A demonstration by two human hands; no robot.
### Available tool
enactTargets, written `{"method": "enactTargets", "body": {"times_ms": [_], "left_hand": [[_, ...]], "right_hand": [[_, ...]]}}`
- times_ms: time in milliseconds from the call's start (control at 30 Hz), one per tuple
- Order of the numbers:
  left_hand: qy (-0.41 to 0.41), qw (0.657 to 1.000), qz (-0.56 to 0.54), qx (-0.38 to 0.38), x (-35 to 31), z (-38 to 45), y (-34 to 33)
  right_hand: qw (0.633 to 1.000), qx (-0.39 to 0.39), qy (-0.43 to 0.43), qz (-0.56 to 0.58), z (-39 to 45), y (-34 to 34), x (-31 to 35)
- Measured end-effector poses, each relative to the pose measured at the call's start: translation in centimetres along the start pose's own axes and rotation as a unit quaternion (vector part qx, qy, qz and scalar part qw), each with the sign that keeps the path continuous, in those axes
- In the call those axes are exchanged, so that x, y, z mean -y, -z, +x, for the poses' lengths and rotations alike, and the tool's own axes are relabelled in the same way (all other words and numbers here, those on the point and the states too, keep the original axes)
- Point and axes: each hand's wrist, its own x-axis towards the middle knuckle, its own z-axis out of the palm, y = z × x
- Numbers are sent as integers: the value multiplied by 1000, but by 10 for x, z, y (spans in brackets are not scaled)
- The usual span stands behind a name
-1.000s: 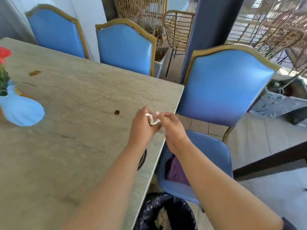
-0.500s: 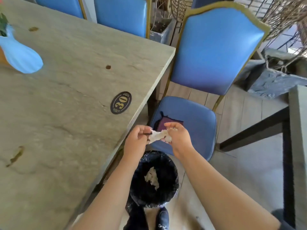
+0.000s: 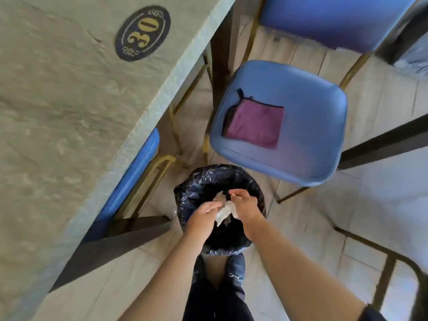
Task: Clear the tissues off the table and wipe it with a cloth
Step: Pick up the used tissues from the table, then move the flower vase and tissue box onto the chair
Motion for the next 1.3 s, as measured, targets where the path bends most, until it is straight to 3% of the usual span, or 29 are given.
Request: {"method": "enactTargets", "body": {"times_ms": [300, 600, 700, 967, 1300], "left_hand": [[-55, 997, 32, -52, -19, -17, 10], [-238, 967, 43, -75, -136, -149, 62], [-270, 958, 1, -97, -162, -178, 97], [-335, 913, -70, -223, -211, -215, 217], [-322, 875, 29, -360, -204, -156, 411]], "right_hand": [[996, 70, 20, 44, -30, 17, 4], [978, 55, 200, 33, -160, 26, 132], [963, 62, 260, 24, -200, 16, 181], [931, 117, 345, 12, -266, -62, 274], [926, 125, 357, 6, -267, -225, 333]]}}
